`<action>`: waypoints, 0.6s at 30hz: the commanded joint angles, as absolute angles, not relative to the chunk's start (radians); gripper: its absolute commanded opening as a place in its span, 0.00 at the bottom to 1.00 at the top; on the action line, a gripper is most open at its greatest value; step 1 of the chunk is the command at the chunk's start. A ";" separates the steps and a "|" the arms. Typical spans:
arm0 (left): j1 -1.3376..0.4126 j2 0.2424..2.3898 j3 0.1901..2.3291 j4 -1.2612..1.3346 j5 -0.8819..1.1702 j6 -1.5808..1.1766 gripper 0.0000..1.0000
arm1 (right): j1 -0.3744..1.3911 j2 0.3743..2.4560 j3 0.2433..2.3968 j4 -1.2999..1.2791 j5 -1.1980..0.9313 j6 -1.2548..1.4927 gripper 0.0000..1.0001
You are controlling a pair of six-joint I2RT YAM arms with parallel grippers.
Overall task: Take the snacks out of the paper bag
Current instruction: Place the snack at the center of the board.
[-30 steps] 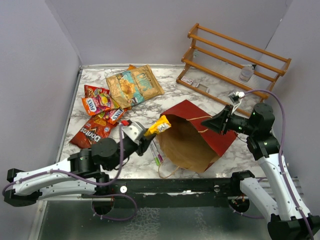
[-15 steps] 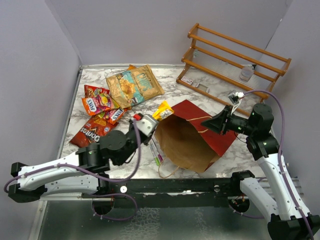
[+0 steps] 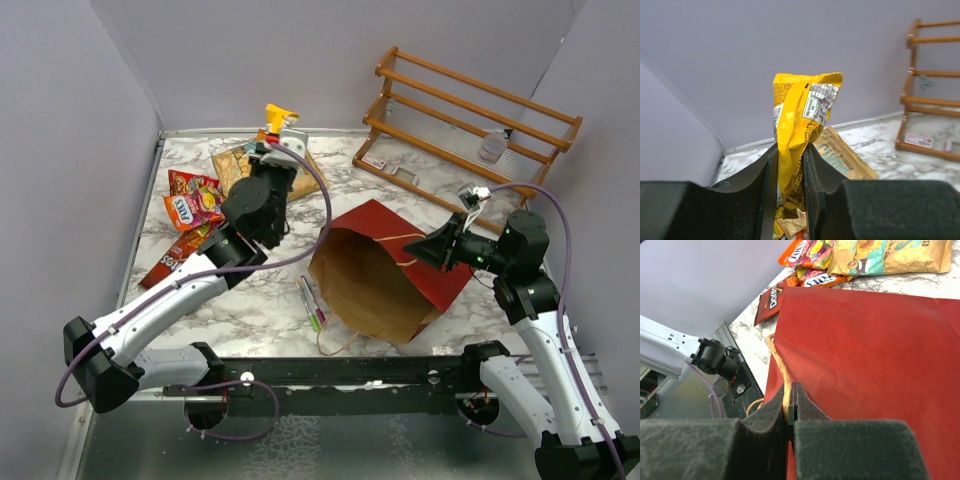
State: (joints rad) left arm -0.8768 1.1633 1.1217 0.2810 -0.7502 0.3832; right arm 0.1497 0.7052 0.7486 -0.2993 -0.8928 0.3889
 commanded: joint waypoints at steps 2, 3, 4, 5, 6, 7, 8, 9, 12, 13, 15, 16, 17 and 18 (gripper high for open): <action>-0.661 1.195 1.154 0.234 -0.676 0.141 0.24 | 0.153 0.689 0.744 -0.318 -0.862 0.390 0.01; -0.605 1.196 1.146 0.191 -0.637 0.084 0.24 | 0.153 0.690 0.742 -0.317 -0.862 0.390 0.01; -0.552 1.195 1.133 0.155 -0.600 0.029 0.24 | 0.153 0.690 0.742 -0.316 -0.862 0.389 0.01; -0.496 1.194 1.118 0.119 -0.560 -0.018 0.24 | 0.153 0.691 0.741 -0.315 -0.862 0.388 0.01; -0.442 1.191 1.100 0.098 -0.528 -0.055 0.24 | 0.153 0.693 0.738 -0.314 -0.862 0.389 0.01; -0.390 1.191 1.077 0.081 -0.500 -0.080 0.24 | 0.153 0.694 0.736 -0.311 -0.862 0.388 0.01; -0.346 1.190 1.044 0.071 -0.479 -0.101 0.24 | 0.153 0.696 0.734 -0.307 -0.862 0.388 0.01; -0.302 1.192 1.030 0.053 -0.455 -0.125 0.25 | 0.153 0.699 0.732 -0.306 -0.863 0.389 0.01; -0.188 1.207 0.993 0.041 -0.358 -0.187 0.26 | 0.153 0.706 0.734 -0.312 -0.866 0.388 0.01; -0.168 1.218 0.981 0.044 -0.342 -0.192 0.26 | 0.153 0.704 0.734 -0.311 -0.864 0.388 0.01; -0.137 1.250 0.981 0.028 -0.308 -0.200 0.26 | 0.153 0.700 0.727 -0.304 -0.864 0.390 0.01; -0.125 1.270 0.985 0.020 -0.288 -0.201 0.26 | 0.153 0.700 0.725 -0.304 -0.864 0.391 0.01; -0.111 1.289 0.995 0.009 -0.268 -0.205 0.26 | 0.153 0.699 0.724 -0.305 -0.864 0.390 0.01; -0.097 1.311 1.006 -0.001 -0.253 -0.208 0.26 | 0.153 0.698 0.722 -0.306 -0.864 0.389 0.01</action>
